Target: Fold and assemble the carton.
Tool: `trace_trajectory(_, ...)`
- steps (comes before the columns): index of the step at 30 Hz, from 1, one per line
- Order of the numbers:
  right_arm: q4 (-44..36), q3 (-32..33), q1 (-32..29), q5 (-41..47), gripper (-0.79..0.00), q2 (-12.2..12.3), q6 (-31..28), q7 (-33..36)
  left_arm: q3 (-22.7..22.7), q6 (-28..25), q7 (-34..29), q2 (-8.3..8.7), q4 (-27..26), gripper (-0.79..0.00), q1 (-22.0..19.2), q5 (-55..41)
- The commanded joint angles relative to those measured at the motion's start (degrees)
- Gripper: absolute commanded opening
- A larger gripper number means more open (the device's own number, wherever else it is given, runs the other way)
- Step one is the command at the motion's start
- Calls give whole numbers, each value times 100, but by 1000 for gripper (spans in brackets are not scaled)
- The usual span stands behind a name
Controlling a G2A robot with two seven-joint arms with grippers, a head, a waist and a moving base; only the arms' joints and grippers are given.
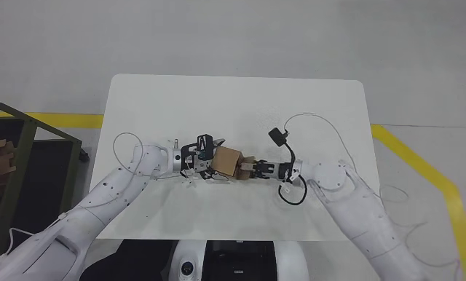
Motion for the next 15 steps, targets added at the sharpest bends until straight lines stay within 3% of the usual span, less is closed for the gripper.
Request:
trace_trajectory(1, -10, -1, 13, 44, -554, -4, -43, -11, 0, 0, 0, 0, 0, 0, 0, 0)
trace_trajectory(15, -84, 223, -221, 707, -413, 41, -541, 163, 0, 0, 0, 0, 0, 0, 0, 0)
